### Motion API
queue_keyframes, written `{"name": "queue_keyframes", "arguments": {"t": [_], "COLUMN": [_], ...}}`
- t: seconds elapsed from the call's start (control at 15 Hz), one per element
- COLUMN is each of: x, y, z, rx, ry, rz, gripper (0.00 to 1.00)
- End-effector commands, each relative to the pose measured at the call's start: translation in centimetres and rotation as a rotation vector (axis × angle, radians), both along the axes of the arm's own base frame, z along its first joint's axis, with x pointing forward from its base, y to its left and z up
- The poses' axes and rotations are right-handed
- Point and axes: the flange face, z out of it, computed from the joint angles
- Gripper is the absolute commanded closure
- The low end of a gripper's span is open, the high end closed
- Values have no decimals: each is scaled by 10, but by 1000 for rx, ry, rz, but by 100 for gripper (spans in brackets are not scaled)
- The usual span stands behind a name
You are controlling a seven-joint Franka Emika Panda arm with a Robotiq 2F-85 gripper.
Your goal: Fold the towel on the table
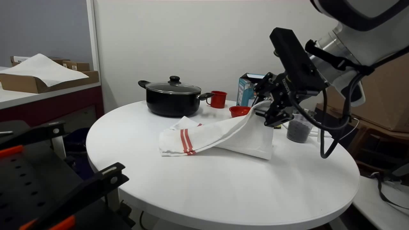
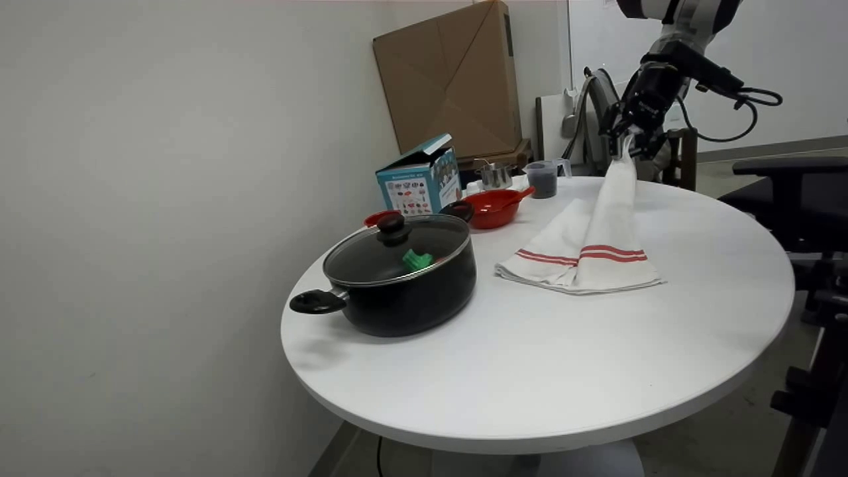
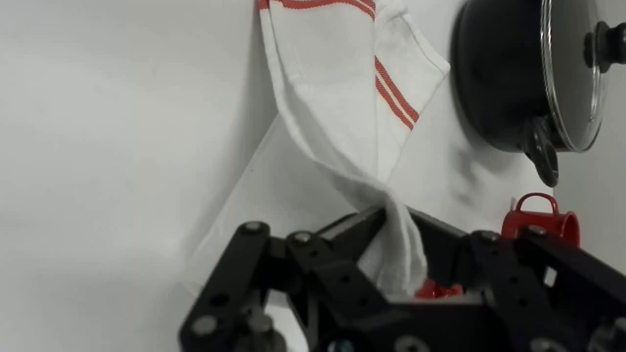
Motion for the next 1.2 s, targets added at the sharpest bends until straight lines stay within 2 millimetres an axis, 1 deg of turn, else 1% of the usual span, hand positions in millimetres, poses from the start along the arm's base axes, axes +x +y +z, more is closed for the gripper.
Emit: {"name": "queue_keyframes", "arguments": {"t": [0.0,0.2,0.4,0.53,0.87,1.07,1.13], "x": [19,25,34,45,79,98,103], "y": [-2,11,16,17,17,18,17], "z": [3,-8,-17,-15,-8,-14,-21], "rx": [-3,-12,2,0,-29,-46,-47], "ry": [20,47,81,88,110,139,155], "rz": [-24,10,-2,-12,-36,-49,-54], "gripper": [94,95,94,94,94,95,95]}}
